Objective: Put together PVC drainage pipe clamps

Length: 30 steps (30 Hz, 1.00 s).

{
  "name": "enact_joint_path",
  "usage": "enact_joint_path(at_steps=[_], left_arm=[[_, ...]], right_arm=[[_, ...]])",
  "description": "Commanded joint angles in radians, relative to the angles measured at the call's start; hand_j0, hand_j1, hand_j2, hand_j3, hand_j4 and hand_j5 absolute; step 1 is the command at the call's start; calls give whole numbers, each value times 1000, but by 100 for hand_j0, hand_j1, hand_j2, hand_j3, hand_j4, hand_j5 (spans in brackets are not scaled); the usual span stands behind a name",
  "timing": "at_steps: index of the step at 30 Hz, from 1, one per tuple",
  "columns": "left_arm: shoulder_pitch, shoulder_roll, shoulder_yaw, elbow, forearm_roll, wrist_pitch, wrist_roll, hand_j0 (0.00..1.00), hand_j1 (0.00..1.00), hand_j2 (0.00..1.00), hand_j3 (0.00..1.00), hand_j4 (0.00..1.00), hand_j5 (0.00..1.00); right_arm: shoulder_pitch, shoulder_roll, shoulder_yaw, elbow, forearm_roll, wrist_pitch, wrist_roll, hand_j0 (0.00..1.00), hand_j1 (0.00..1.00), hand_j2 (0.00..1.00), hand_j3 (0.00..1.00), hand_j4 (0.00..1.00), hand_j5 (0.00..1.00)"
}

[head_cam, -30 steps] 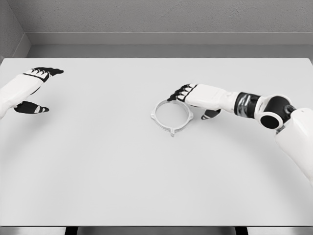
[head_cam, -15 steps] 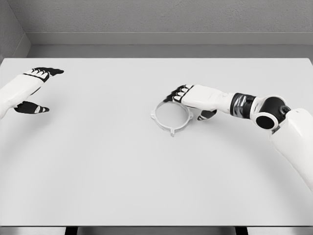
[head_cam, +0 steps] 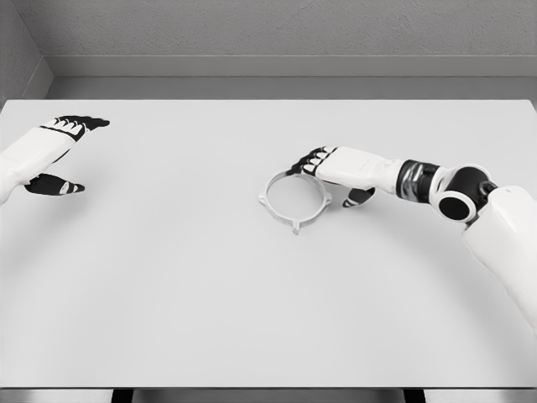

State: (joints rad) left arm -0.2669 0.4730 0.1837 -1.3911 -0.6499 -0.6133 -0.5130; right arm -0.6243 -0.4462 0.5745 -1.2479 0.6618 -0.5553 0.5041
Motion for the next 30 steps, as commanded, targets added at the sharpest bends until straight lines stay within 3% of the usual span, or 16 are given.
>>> enact_joint_path(at_steps=[1,30], left_arm=[[0,-1,0,0,7,2,1,100,100,100,100,100,100],[0,-2,-1,0,7,2,1,100,100,100,100,100,100]], right_arm=[[0,8,-1,5,-5,2,-1,100,100,100,100,100,100],[-20,12,-1,5,-7,2,-3,100,100,100,100,100,100]])
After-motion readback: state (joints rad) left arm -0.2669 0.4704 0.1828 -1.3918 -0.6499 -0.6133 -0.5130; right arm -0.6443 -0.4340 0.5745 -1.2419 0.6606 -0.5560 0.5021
